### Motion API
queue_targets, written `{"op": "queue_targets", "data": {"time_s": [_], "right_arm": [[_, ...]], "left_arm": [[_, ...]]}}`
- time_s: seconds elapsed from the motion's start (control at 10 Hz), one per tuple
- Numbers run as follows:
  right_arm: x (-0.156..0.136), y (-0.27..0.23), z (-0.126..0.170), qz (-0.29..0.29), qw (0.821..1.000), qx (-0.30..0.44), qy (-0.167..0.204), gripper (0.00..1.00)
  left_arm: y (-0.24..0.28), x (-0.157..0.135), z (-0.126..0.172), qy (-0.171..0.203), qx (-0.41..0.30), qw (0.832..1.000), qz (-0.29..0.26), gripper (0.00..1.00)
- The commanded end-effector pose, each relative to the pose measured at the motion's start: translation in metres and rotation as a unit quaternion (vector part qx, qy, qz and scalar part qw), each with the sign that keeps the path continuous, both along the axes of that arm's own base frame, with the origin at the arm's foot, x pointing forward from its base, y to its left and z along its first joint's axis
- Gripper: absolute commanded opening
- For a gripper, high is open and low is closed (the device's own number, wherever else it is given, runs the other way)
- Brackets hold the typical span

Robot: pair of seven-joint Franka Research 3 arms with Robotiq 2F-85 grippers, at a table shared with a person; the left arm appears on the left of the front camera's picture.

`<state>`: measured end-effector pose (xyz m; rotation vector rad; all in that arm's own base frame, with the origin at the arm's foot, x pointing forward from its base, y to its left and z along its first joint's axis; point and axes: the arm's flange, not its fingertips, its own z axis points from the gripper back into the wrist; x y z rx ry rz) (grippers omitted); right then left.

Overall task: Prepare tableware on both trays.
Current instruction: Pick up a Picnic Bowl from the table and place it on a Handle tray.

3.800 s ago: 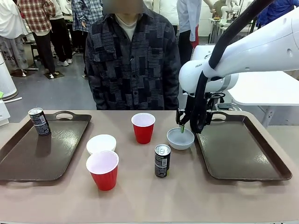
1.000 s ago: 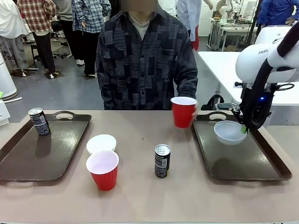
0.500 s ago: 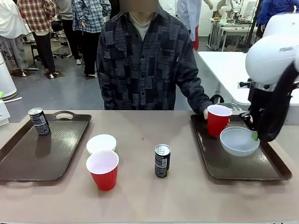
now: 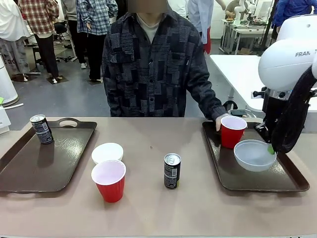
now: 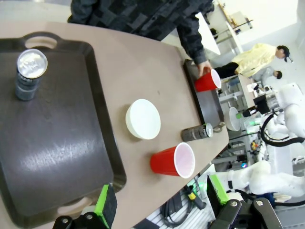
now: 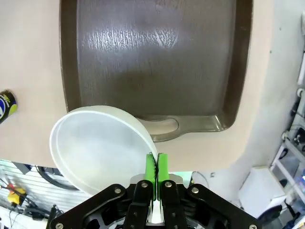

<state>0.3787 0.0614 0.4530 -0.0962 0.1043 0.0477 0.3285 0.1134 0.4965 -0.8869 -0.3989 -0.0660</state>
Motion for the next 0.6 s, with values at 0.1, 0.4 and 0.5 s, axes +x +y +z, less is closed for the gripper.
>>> {"op": "queue_targets", "data": {"time_s": [0.1, 0.4, 0.5], "right_arm": [[0.011, 0.001, 0.005, -0.009, 1.000, 0.006, 0.001, 0.00], [0.046, 0.001, -0.018, -0.023, 0.998, 0.056, -0.026, 0.00], [0.057, 0.002, -0.033, -0.025, 0.998, 0.062, -0.020, 0.00]], "left_arm": [[-0.001, 0.001, 0.001, -0.003, -0.008, 1.000, 0.003, 1.00], [-0.001, 0.001, 0.001, -0.003, -0.008, 1.000, 0.003, 1.00], [-0.001, 0.001, 0.001, -0.003, -0.008, 1.000, 0.003, 1.00]]}}
